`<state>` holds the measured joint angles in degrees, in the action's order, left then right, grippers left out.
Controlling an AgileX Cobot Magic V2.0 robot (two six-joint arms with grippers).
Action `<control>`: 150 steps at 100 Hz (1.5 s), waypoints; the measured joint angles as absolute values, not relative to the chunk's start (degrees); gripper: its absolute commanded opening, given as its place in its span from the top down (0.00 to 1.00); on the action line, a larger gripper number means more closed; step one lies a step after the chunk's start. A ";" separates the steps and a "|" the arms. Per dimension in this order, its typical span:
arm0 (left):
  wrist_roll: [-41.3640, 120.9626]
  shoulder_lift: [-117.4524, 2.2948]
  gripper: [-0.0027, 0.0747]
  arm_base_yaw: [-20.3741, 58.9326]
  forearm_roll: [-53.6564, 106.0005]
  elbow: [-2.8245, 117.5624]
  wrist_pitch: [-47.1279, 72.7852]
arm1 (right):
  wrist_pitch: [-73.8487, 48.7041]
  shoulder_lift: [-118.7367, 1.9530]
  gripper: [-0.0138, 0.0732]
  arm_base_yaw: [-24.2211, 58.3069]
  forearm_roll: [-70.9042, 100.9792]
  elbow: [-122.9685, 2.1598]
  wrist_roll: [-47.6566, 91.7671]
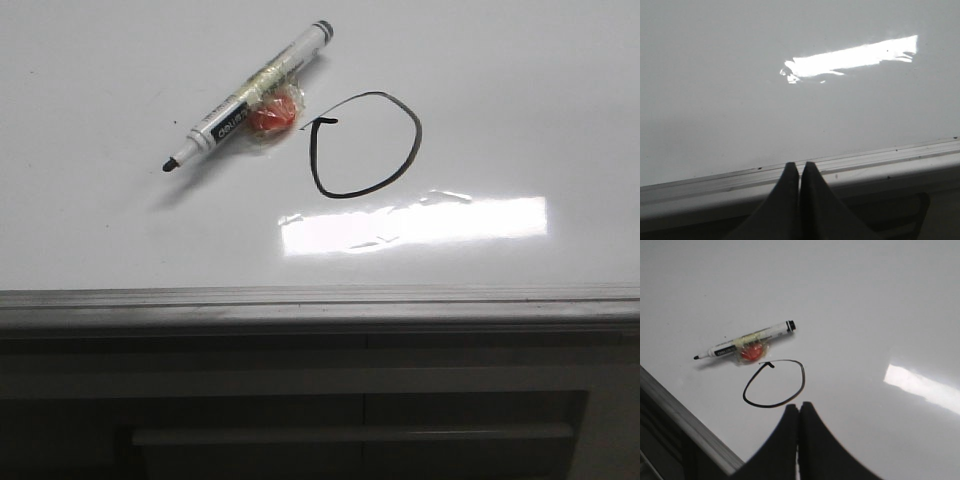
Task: Write number 0 on whiteboard
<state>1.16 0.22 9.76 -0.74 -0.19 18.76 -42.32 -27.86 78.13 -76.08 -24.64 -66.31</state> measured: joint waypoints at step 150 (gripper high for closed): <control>1.16 0.22 0.99 9.71 -0.62 -0.19 18.86 | -18.28 0.61 0.92 18.28 -9.51 0.72 -8.35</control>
<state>1.16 0.22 9.71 -0.62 -0.19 18.86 -18.28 0.61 18.28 -9.51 0.72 -8.35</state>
